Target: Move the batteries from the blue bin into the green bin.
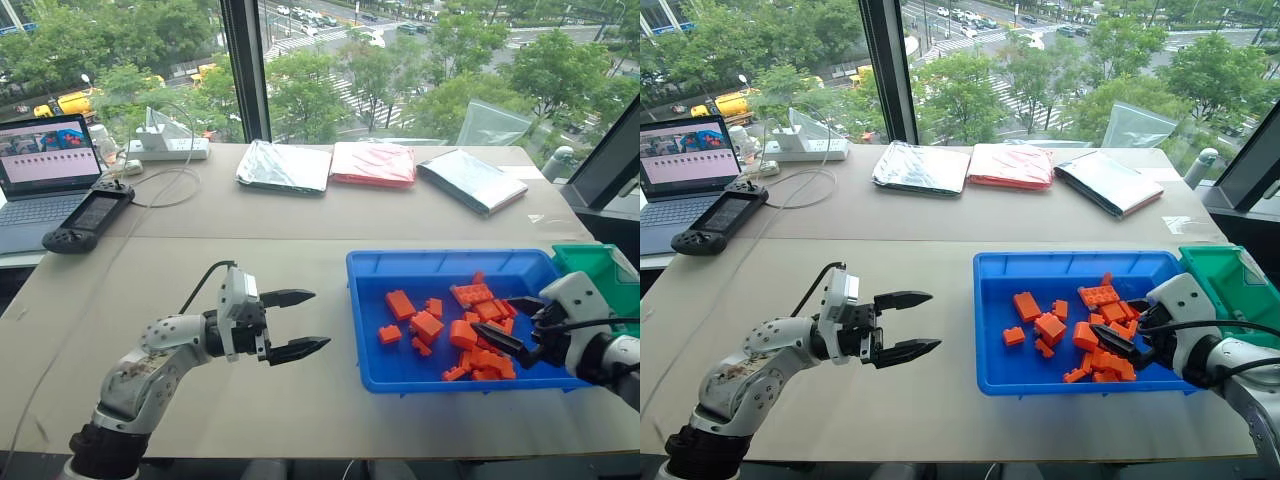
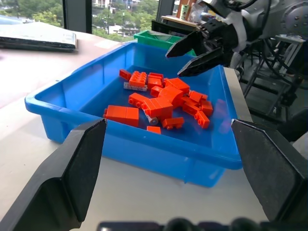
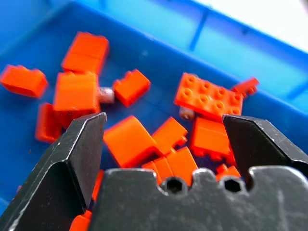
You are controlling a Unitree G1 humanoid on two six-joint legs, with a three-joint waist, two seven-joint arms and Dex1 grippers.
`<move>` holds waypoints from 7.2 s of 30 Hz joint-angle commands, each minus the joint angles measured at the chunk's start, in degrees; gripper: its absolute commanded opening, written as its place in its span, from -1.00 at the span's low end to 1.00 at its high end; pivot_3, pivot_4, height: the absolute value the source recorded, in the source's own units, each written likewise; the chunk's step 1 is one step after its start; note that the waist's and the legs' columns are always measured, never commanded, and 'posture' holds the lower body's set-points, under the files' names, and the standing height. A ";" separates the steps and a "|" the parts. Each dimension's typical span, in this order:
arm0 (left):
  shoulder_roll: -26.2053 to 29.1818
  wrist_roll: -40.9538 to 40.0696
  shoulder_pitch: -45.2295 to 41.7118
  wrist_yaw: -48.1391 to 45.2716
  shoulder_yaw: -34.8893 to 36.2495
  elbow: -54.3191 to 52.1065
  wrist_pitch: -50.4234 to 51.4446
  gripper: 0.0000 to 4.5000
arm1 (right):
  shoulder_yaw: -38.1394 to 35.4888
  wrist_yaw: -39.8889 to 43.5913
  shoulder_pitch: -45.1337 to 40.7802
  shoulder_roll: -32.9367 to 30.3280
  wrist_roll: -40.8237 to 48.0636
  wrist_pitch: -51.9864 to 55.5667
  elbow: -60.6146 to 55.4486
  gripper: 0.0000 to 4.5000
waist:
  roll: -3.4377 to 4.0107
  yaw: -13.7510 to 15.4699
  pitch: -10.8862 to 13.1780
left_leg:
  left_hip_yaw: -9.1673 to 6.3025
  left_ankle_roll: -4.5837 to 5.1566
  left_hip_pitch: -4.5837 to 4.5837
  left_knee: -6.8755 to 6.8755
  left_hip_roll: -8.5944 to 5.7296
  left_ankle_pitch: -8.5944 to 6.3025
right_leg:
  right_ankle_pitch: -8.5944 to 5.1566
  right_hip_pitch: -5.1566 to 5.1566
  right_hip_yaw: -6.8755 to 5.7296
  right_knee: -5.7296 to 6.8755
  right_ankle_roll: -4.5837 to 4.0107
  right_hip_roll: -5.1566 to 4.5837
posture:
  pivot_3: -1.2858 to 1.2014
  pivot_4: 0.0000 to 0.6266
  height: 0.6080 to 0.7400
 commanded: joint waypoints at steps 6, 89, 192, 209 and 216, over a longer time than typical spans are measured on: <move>-2.26 1.11 0.54 -3.40 -0.38 1.80 -6.57 0.98 | 2.05 3.80 -2.62 -0.11 -0.53 -1.09 0.70 1.00 | 0.09 -0.08 0.04 | -0.01 0.00 -0.01 0.00 0.00 0.00 | 0.00 0.00 0.00 -0.01 0.00 0.00 | 0.03 -0.52 1.00; -8.48 4.36 -0.84 5.15 -4.61 2.21 -7.15 1.00 | 0.41 8.48 -3.55 -4.83 -3.10 11.40 -3.07 0.96 | 0.25 0.07 0.03 | -0.01 0.01 -0.04 0.04 -0.02 -0.01 | 0.01 0.02 0.01 -0.03 0.02 -0.01 | 0.03 -0.52 1.00; -9.67 6.36 0.53 8.32 -5.53 0.99 -6.98 1.00 | 12.63 8.99 -9.09 -5.22 -11.63 6.69 8.90 -0.79 | 0.07 -0.51 0.01 | -0.03 -0.06 0.04 0.11 0.02 0.09 | 0.12 0.12 0.06 0.00 0.03 0.06 | 0.03 -0.52 1.00; -9.71 6.41 0.37 8.27 -5.65 1.26 -7.01 1.00 | 6.83 7.15 -10.18 -4.25 -9.88 7.96 6.36 -0.89 | 0.17 -0.52 0.05 | -0.02 -0.06 0.02 0.10 0.02 0.09 | 0.12 0.09 0.07 0.00 0.03 0.06 | 0.03 -0.52 1.00; -9.61 6.38 0.39 8.13 -5.65 1.32 -7.01 1.00 | -0.25 -2.26 -18.66 0.38 -12.05 4.67 10.32 -0.89 | 0.22 -0.73 0.06 | 0.00 -0.07 0.02 0.11 0.01 0.09 | 0.13 0.07 0.11 0.02 0.03 0.06 | 0.03 -0.52 1.00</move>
